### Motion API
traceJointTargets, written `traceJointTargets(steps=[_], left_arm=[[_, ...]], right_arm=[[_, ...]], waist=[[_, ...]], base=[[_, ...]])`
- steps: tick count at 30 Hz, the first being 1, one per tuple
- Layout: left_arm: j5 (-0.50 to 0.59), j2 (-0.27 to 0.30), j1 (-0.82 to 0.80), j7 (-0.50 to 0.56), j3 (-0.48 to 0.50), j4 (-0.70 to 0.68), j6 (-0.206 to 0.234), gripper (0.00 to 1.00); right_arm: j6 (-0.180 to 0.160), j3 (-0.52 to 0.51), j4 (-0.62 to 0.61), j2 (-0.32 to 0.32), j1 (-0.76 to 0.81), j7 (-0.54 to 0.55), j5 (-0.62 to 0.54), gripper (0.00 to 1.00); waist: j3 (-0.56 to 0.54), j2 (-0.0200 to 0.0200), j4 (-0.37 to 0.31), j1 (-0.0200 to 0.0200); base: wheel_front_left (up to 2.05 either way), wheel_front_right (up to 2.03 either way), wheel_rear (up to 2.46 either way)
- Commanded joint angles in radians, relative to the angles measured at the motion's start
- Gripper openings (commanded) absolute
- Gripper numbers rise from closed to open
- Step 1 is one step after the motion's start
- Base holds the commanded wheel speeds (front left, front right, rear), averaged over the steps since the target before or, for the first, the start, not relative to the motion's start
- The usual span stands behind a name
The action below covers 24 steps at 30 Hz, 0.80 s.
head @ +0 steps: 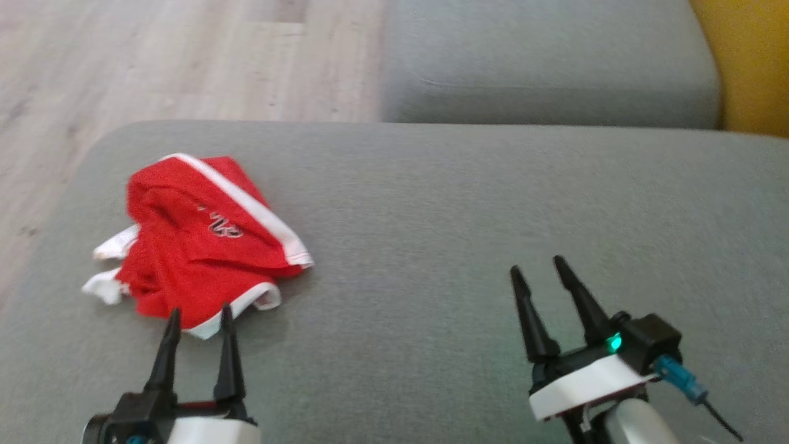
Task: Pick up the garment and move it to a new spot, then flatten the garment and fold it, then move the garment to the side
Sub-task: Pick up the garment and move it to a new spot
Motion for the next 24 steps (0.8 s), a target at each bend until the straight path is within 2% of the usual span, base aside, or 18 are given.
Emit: traceJointTargets(steps=[1,15,24], left_arm=[[0.003,-0.001,-0.017,-0.01,0.049,-0.03,0.005,1.0],[0.007,-0.001,0.024,-0.01,0.085,-0.033,0.002,1.0],[0.012,-0.001,0.035,-0.01,0.106,-0.038,-0.009,1.0]], right_arm=[[-0.001,0.043,-0.031,-0.005,-0.021,-0.011,0.009,1.0],[-0.001,0.117,-0.019,-0.005,0.001,-0.011,0.037,1.0],[-0.001,0.139,-0.018,-0.005,0.004,-0.011,0.052,1.0]], waist=[[-0.023,0.0,0.053,0.0],[-0.061,0.0,0.176,0.0],[-0.069,0.0,0.198,0.0]], base=[[0.0,0.0,0.0],[0.0,0.0,0.0],[0.0,0.0,0.0]])
